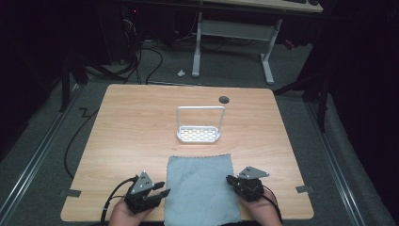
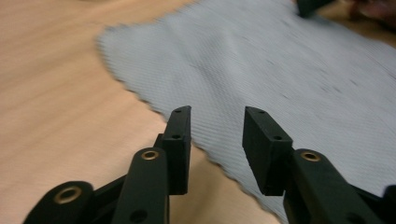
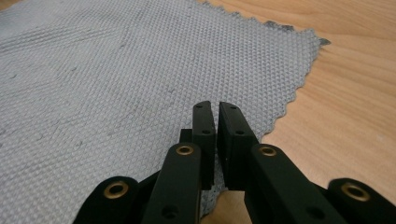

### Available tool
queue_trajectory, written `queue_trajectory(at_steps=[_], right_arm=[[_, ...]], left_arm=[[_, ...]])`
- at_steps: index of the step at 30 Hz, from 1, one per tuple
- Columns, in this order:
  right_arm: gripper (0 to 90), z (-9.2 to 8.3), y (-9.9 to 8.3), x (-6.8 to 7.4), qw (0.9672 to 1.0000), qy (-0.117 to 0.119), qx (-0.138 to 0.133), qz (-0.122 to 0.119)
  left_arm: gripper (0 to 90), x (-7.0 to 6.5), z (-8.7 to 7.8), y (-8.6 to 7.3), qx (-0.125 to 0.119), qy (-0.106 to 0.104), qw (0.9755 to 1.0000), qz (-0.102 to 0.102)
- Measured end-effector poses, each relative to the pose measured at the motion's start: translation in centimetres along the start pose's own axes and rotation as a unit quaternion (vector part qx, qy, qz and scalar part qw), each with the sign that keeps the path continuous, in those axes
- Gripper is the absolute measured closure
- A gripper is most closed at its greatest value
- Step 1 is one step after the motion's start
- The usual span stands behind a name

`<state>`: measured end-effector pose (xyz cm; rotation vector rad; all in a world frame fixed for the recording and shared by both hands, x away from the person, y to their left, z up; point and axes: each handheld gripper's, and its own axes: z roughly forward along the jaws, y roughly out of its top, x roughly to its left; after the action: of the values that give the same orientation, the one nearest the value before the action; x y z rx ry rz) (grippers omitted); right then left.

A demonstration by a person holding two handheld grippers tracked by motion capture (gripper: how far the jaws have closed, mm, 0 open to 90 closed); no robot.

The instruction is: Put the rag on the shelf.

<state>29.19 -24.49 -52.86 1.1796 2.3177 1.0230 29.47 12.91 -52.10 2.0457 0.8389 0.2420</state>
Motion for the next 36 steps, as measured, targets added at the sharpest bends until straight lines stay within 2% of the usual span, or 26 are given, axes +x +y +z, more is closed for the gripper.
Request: queue_trajectory(at_steps=[1, 3, 4, 5, 6, 7, 8, 10, 13, 14, 15, 18, 22, 27, 30, 32, 33, 34, 36], right_arm=[[86.5, 0.0, 0.0, 0.0, 1.0, 0.0, 0.0, 0.0], [85.2, -0.4, -0.2, 0.2, 1.0, 0.0, -0.001, -0.004], [85.2, -0.4, -0.2, 0.2, 1.0, 0.0, -0.001, -0.004], [82.4, -0.9, 0.1, 0.1, 0.9997, -0.003, -0.023, -0.003], [81.9, -1.0, 0.1, 0.0, 0.9996, -0.005, -0.029, 0.001], [81.6, -1.1, 0.2, -0.1, 0.9994, -0.009, -0.034, 0.005], [81.3, -1.1, 0.2, -0.2, 0.9993, -0.012, -0.036, 0.006], [80.3, -1.0, 0.0, -0.4, 0.9993, -0.013, -0.034, 0.006], [78.7, -0.9, -0.1, -0.6, 0.9994, -0.014, -0.031, 0.008], [78.1, -0.9, -0.1, -0.7, 0.9993, -0.014, -0.033, 0.012], [77.8, -1.0, -0.1, -0.8, 0.9992, -0.014, -0.035, 0.014], [77.3, -1.0, 0.0, -0.8, 0.9991, -0.014, -0.037, 0.013], [76.7, -0.8, 0.0, -0.7, 0.9993, -0.011, -0.034, 0.011], [76.0, -0.8, 0.0, -0.7, 0.9993, -0.01, -0.036, 0.008], [75.2, -0.7, 0.0, -0.7, 0.9993, -0.009, -0.036, 0.01], [73.7, -0.6, 0.1, -0.7, 0.9992, -0.009, -0.036, 0.012], [72.7, -0.6, 0.1, -0.7, 0.9992, -0.008, -0.037, 0.014], [68.1, -0.2, 0.4, -0.8, 0.9988, -0.019, -0.038, 0.023], [66.5, 0.0, 0.6, -0.9, 0.9987, -0.024, -0.038, 0.025]], left_arm=[[59.7, 0.0, 0.0, 0.0, 0.0, 0.0, 1.0, 0.0], [59.0, 1.3, 0.7, 0.6, -0.003, 0.028, 0.9995, -0.016], [58.5, 1.3, 0.7, 0.6, -0.003, 0.028, 0.9995, -0.016], [58.0, 2.1, 1.2, 1.0, -0.006, 0.043, 0.9989, -0.018], [57.5, 2.5, 1.5, 1.3, -0.008, 0.056, 0.9982, -0.019], [57.4, 2.5, 1.5, 1.3, -0.008, 0.056, 0.9982, -0.019], [57.5, 3.4, 2.1, 1.9, -0.009, 0.068, 0.9974, -0.022], [57.3, 3.9, 2.8, 2.5, -0.006, 0.079, 0.9968, -0.014], [57.0, 4.4, 3.6, 3.1, -0.003, 0.079, 0.9967, -0.018], [57.0, 4.8, 4.1, 3.5, -0.005, 0.076, 0.9967, -0.029], [56.9, 4.9, 4.3, 3.7, -0.006, 0.074, 0.9967, -0.032], [57.4, 4.8, 4.9, 4.2, -0.001, 0.084, 0.9961, -0.024], [61.1, 4.8, 5.5, 4.2, 0.005, 0.074, 0.9967, -0.034], [62.4, 4.5, 6.5, 4.2, 0.013, 0.072, 0.9968, -0.032], [67.0, 4.4, 6.9, 4.3, 0.017, 0.069, 0.9968, -0.037], [73.5, 4.3, 7.1, 4.4, 0.017, 0.064, 0.9971, -0.036], [73.5, 4.2, 7.2, 4.4, 0.017, 0.059, 0.9974, -0.038], [78.0, 4.2, 7.5, 4.5, 0.019, 0.042, 0.9981, -0.042], [84.3, 4.2, 7.6, 4.6, 0.02, 0.039, 0.9982, -0.042]])
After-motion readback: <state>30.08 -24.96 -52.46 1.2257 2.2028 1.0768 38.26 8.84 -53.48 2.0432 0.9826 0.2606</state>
